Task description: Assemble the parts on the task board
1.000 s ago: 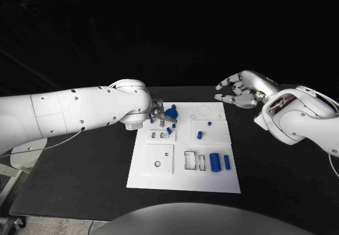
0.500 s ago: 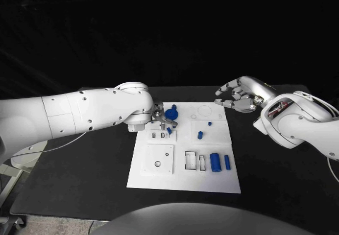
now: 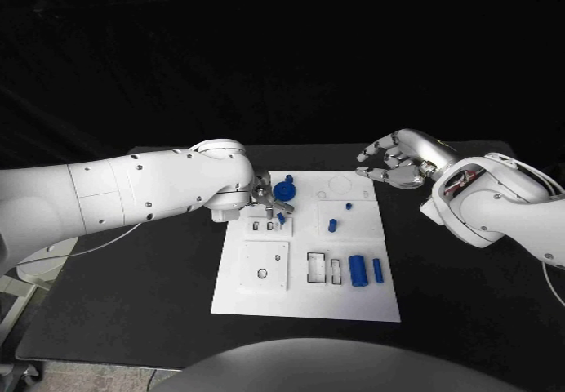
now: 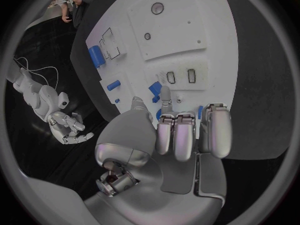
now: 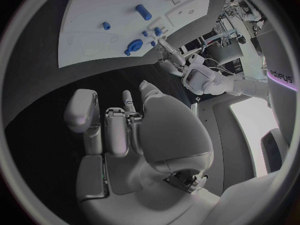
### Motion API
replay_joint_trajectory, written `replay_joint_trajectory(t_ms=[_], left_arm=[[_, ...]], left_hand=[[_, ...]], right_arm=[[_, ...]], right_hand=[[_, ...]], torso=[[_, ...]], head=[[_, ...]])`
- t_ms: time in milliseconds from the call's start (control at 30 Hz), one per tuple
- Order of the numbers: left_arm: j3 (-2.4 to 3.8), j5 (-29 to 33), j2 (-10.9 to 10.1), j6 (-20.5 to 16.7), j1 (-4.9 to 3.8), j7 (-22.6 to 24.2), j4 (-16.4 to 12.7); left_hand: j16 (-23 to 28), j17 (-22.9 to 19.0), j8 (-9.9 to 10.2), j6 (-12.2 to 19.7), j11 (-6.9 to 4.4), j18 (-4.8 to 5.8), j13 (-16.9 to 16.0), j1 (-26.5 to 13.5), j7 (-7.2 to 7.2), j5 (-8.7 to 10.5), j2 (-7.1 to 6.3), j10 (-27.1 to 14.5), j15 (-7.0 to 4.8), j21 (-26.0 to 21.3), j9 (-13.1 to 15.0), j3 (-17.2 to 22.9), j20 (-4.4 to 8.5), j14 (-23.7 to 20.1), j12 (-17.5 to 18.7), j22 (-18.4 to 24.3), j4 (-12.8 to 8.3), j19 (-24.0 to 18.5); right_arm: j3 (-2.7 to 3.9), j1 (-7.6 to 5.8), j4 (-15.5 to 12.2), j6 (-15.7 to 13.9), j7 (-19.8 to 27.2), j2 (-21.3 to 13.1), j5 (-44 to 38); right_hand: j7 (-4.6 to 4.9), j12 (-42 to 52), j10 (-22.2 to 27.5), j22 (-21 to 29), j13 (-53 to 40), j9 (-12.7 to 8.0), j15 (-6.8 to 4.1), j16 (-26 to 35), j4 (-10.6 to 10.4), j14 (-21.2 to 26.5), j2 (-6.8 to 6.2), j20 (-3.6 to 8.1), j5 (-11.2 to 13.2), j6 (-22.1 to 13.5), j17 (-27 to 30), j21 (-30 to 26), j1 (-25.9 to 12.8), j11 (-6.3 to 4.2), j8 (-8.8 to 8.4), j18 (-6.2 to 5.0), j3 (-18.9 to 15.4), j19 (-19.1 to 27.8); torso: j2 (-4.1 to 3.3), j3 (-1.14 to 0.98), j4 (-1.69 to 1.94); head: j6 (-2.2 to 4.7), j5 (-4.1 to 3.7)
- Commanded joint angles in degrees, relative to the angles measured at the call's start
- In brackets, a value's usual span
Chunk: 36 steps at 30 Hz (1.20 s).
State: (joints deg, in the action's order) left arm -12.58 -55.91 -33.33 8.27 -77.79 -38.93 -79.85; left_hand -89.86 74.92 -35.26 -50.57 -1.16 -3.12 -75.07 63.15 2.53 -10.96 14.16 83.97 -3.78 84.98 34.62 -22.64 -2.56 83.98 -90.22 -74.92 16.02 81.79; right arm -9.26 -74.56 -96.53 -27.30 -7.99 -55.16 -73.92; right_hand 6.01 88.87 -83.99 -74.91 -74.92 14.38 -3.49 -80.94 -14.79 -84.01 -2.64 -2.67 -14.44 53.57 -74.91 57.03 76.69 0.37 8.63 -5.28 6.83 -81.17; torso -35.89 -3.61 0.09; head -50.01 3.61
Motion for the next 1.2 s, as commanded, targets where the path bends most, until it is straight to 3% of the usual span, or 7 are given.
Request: replay_joint_trajectory(t_ms=[33,233,333,433,867,1200], left_arm=[[0.02,0.07,0.09,1.56,0.31,-0.14,-0.14],[0.04,0.22,0.59,1.09,1.03,0.00,0.59],[0.06,0.38,0.77,0.19,1.31,0.26,0.85],[0.10,0.63,0.84,-0.69,1.52,0.51,0.88],[0.13,1.46,1.22,-1.88,1.88,0.87,1.18],[0.13,1.75,1.75,-2.11,1.97,0.90,2.06]], left_hand=[[-0.14,15.08,-0.19,0.04,-0.20,0.23,-14.93,-0.03,0.10,0.22,0.55,6.03,-0.25,-0.29,0.14,0.30,0.09,6.02,0.22,-3.76,0.01,-0.46],[-0.14,15.08,0.17,0.44,-0.13,0.15,-14.93,0.35,0.17,-0.14,0.54,6.03,-0.20,-0.52,0.84,0.83,0.07,6.02,0.22,-3.45,-0.29,-0.79],[-0.14,15.08,0.85,0.77,-0.04,0.08,-14.93,1.31,0.26,-3.76,0.27,6.03,-0.10,-0.77,1.92,1.77,0.00,6.02,0.22,-3.25,-0.96,-1.09],[-0.14,15.08,1.26,0.80,-0.02,0.08,-14.93,1.86,0.27,-4.98,-0.07,6.03,-0.06,-0.83,2.57,2.23,-0.05,6.02,0.22,-3.29,-1.33,-1.13],[-0.14,15.08,2.08,0.79,0.01,0.02,-14.93,2.88,0.28,-6.67,-0.22,6.03,-0.01,-1.02,3.58,3.27,-0.11,6.02,0.22,-3.20,-1.91,-1.32],[-0.14,15.08,2.16,0.77,0.00,0.00,-14.93,2.98,0.28,-6.83,-0.22,6.03,-0.01,-1.08,3.69,3.39,-0.11,6.02,0.22,-3.12,-1.96,-1.40]], right_arm=[[0.02,0.06,-0.03,0.62,-0.07,0.10,0.02],[0.02,0.11,-0.20,0.56,0.04,0.17,0.02],[0.02,0.12,-0.28,0.63,0.08,0.14,0.02],[0.02,0.13,-0.33,0.71,0.14,0.12,0.02],[0.02,0.25,-0.13,1.46,0.18,0.25,0.09],[0.02,0.36,-0.06,1.98,0.07,0.18,0.13]], right_hand=[[-0.18,-0.38,-4.34,-7.23,-13.00,-0.05,0.25,0.15,-0.06,-3.97,0.65,-0.28,-0.24,0.37,-7.03,-0.35,0.13,0.26,-0.19,-0.61,0.33,0.30],[-0.17,-0.43,-4.29,-7.22,-12.95,-0.06,0.26,0.22,-0.06,-3.96,0.67,-0.28,-0.27,0.39,-6.98,-0.42,0.13,0.27,-0.20,-0.62,0.34,0.32],[-0.17,-0.43,-4.29,-7.22,-12.95,-0.06,0.26,0.22,-0.06,-3.96,0.67,-0.28,-0.27,0.39,-6.98,-0.42,0.13,0.27,-0.20,-0.62,0.34,0.32],[-0.17,-0.43,-4.29,-7.22,-12.95,-0.06,0.26,0.22,-0.06,-3.96,0.67,-0.28,-0.27,0.39,-6.98,-0.42,0.13,0.27,-0.20,-0.62,0.34,0.32],[-0.17,-0.49,-4.22,-7.17,-12.86,-0.11,0.34,0.34,0.03,-3.91,0.88,-0.33,-0.50,0.55,-6.87,-0.63,0.27,0.36,-0.22,-0.64,0.48,0.39],[-0.16,-0.52,-4.19,-7.16,-12.82,-0.16,0.38,0.38,0.15,-3.90,1.00,-0.36,-0.72,0.66,-6.84,-0.70,0.43,0.41,-0.25,-0.65,0.58,0.41]], torso=[[0.00,-0.03,0.07],[-0.03,-0.03,-0.01],[-0.03,-0.02,-0.01],[-0.03,-0.02,0.02],[0.03,-0.06,0.05],[-0.03,-0.09,0.00]], head=[[0.01,-0.32],[0.01,-0.54],[0.01,-0.49],[0.01,-0.39],[0.01,-0.28],[0.01,-0.19]])
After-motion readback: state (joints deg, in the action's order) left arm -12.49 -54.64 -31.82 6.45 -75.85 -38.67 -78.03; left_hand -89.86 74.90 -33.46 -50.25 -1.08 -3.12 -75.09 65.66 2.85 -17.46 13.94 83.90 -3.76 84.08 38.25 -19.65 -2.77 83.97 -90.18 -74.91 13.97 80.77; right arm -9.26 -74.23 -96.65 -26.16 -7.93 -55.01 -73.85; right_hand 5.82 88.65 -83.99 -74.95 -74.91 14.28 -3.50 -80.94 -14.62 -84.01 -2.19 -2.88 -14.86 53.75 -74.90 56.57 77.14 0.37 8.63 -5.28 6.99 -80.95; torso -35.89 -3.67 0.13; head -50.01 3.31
